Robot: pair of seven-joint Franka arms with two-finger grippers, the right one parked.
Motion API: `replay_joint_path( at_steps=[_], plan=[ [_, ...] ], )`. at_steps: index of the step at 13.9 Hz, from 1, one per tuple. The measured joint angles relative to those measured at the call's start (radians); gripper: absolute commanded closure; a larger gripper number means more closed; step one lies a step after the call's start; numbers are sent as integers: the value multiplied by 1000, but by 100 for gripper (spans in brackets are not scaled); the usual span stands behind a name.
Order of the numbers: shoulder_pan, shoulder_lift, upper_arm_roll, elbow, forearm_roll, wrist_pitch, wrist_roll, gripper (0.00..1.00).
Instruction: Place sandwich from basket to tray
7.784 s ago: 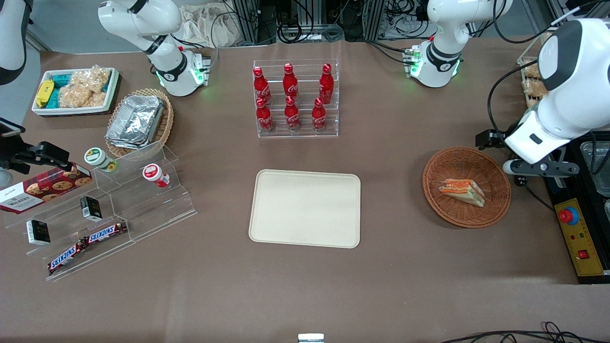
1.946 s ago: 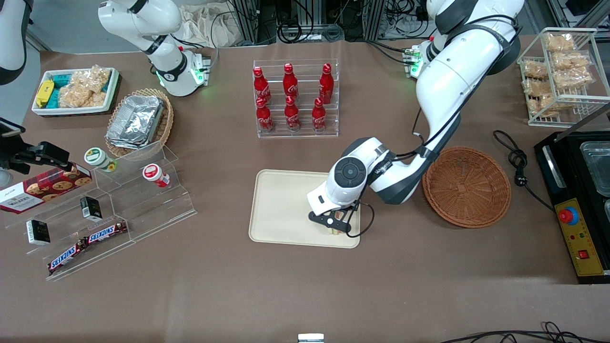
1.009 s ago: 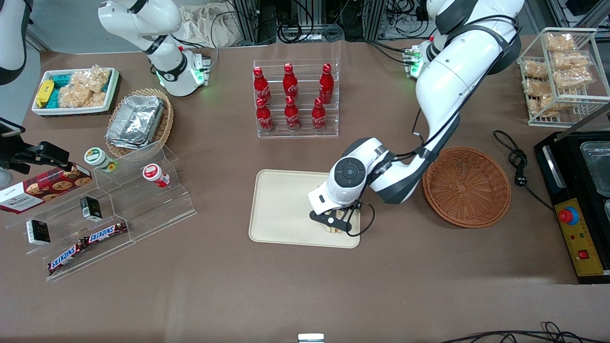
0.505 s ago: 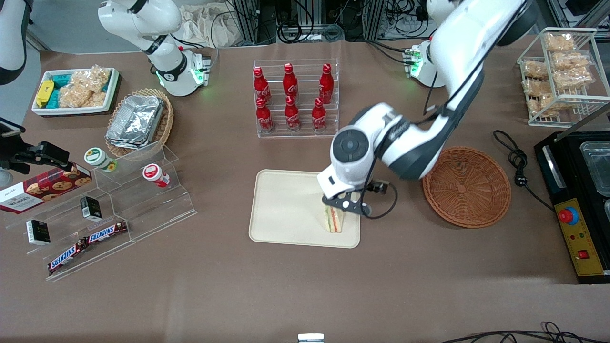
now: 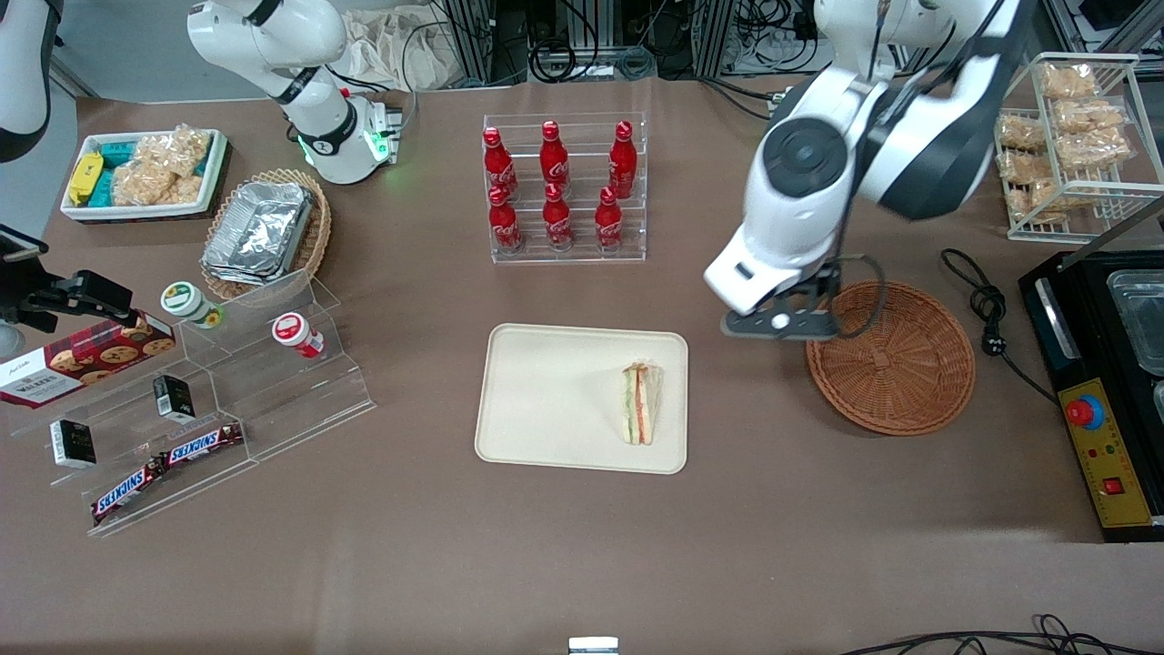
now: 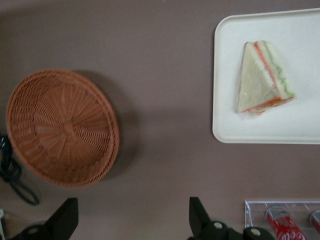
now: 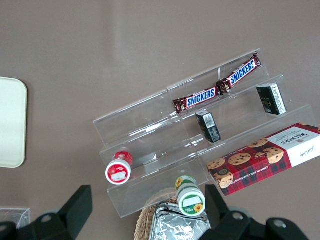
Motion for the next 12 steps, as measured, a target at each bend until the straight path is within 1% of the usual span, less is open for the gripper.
replay_joint_path(
  at_steps=[1, 3, 7, 9, 10, 12],
  plan=[
    [-1, -42, 39, -23, -25, -4, -1, 1],
    [1, -103, 135, -44, -52, -24, 1, 1],
    [4, -136, 326, -29, -106, -70, 7, 1],
    [4, -132, 381, -16, -112, -70, 25, 0],
    [4, -129, 396, -10, -115, -70, 67, 0],
    [3, -115, 424, 6, -145, -70, 128, 1]
  ],
)
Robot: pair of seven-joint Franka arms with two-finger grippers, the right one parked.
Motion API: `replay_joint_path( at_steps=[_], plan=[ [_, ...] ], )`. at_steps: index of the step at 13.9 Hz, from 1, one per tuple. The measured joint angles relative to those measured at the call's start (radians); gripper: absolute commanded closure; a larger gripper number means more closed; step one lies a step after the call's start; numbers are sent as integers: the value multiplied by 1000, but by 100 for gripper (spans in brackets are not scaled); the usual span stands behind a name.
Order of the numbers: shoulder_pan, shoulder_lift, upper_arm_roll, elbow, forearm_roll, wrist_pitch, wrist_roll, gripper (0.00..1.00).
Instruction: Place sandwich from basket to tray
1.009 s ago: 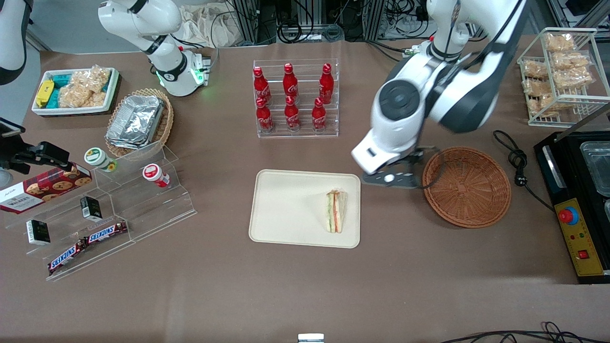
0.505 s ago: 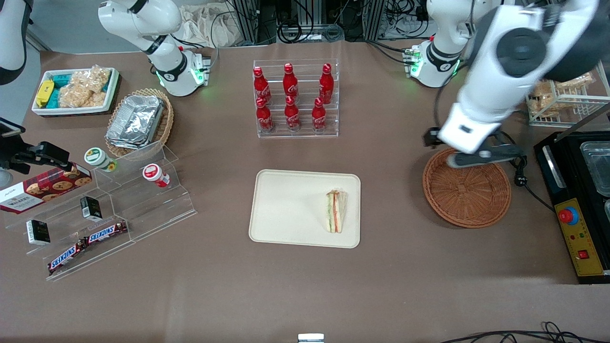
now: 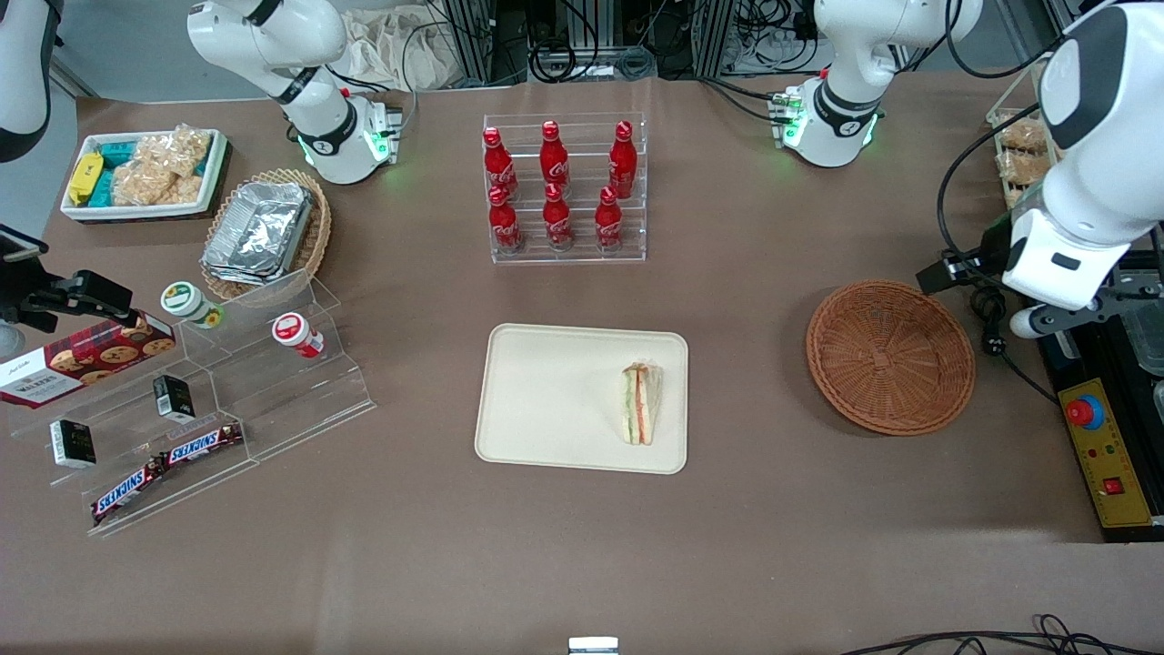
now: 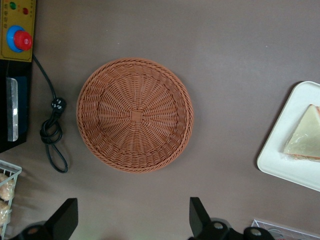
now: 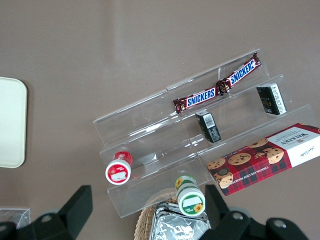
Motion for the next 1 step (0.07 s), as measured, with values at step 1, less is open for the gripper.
replay_joint_path(
  at_steps=[1],
  plan=[
    [0, 10, 15, 10, -18, 0, 14, 0]
  ],
)
